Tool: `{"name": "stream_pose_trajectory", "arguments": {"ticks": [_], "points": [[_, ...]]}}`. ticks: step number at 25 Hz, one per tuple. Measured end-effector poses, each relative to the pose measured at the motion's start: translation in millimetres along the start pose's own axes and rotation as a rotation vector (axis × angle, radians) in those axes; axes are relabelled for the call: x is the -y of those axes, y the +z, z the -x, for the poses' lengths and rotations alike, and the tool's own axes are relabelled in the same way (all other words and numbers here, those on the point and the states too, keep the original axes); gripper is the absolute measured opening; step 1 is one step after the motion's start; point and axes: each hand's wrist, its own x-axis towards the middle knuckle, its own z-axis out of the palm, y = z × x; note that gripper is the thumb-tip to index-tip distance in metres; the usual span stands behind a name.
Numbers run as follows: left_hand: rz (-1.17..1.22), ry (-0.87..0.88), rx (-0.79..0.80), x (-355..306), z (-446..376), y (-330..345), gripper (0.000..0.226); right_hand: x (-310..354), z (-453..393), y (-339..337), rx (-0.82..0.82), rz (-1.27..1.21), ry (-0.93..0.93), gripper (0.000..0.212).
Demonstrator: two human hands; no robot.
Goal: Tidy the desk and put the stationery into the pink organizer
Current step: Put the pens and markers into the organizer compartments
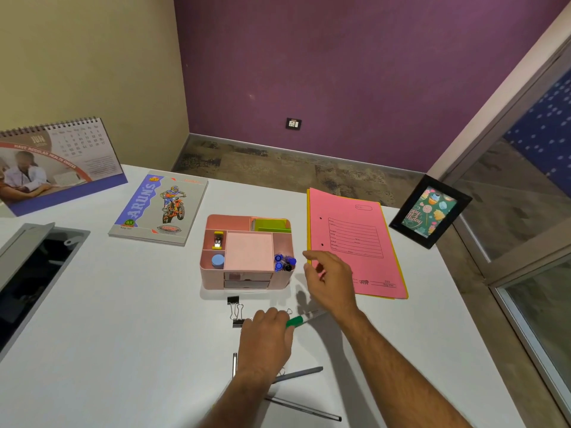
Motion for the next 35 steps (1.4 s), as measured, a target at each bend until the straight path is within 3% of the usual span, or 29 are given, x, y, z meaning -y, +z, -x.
{"name": "stream_pose_trajectory", "arguments": {"ticks": [4, 8, 14, 17, 22, 25, 32, 35], "points": [[0.306, -0.035, -0.135, -5.5, -2.9, -20.8, 0.027, -9.9, 17.6, -11.3, 0.275, -0.163, 0.049, 0.046], [0.516, -0.060, -0.235, -8.8, -9.4, -36.9, 0.019, -11.0, 35.1, -12.0, 0.444, -0.064, -0.046, 0.055], [0.767, -0.088, -0.259, -6.1, -6.8, -46.6, 0.018, 3.4, 43.4, -7.3, 0.307, -0.086, -0.089, 0.044], [0.869, -0.140, -0.200, 7.3, -1.9, -52.5, 0.021, 15.3, 39.8, -17.1, 0.128, -0.207, -0.119, 0.048], [0.624, -0.294, -0.074, 59.5, 14.2, -50.8, 0.022, 46.9, 8.5, -34.0, -0.344, -0.416, -0.072, 0.045], [0.441, -0.390, 0.002, 86.5, 24.5, -50.7, 0.029, 62.2, -14.2, -31.0, -0.470, -0.436, -0.039, 0.035], [0.313, -0.491, 0.216, 87.8, 34.7, -49.8, 0.048, 52.3, -32.7, 9.1, -0.208, -0.127, -0.053, 0.021], [0.322, -0.529, 0.225, 81.4, 36.0, -46.2, 0.040, 40.8, -29.8, 22.0, -0.131, -0.024, -0.010, 0.020]]}}
